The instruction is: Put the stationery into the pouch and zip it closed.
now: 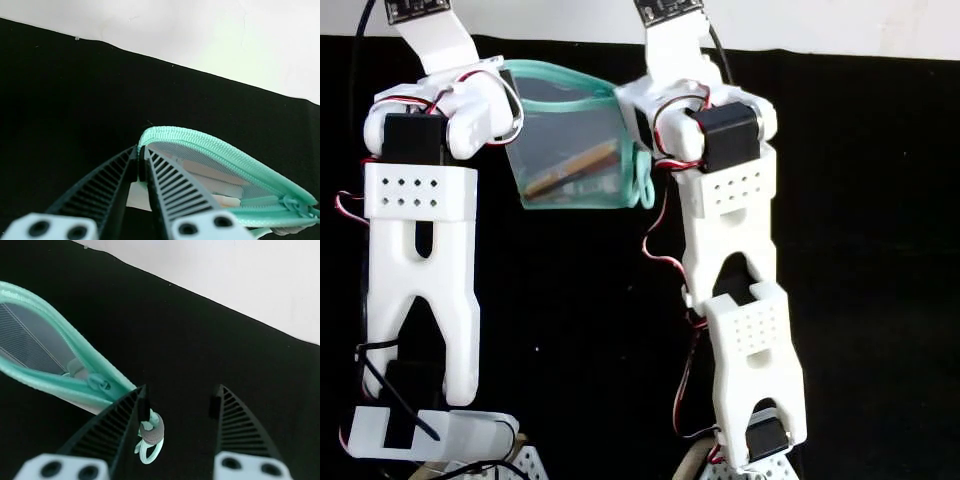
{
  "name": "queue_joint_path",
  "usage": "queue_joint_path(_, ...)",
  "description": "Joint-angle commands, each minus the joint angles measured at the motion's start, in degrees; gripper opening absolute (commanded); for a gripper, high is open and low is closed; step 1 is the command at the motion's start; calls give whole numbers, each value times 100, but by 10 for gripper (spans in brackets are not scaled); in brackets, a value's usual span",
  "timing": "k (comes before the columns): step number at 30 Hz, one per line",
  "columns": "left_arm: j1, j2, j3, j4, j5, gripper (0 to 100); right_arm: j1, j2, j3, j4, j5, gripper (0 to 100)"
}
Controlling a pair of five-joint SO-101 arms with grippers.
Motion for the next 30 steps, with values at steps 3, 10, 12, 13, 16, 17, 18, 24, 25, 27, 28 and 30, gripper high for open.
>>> queue_joint_path(3,189,585,84,62,-26,6,92,-585,-409,101,-35,202)
queue_joint_path(10,189,585,84,62,-26,6,101,-1244,-391,110,-35,202)
queue_joint_path(12,189,585,84,62,-26,6,101,-1358,-391,110,-35,202)
queue_joint_path(13,189,585,84,62,-26,6,101,-1411,-382,110,-35,202)
queue_joint_path(16,207,585,84,62,-26,6,101,-1648,-40,110,-35,202)
queue_joint_path(17,207,585,84,62,-26,6,101,-1780,215,110,-35,202)
queue_joint_path(18,207,585,84,62,-26,6,101,-1930,497,110,-35,202)
queue_joint_path(24,207,585,84,62,-26,6,101,-3020,2404,101,-9,202)
queue_joint_path(25,215,585,84,62,-26,6,101,-3169,2703,101,0,202)
queue_joint_path(27,215,585,84,62,-26,6,119,-3433,3248,101,0,202)
queue_joint_path(28,215,585,92,62,-26,6,119,-3547,3512,92,9,202)
queue_joint_path(30,215,585,92,62,-26,6,119,-3732,4013,84,35,202)
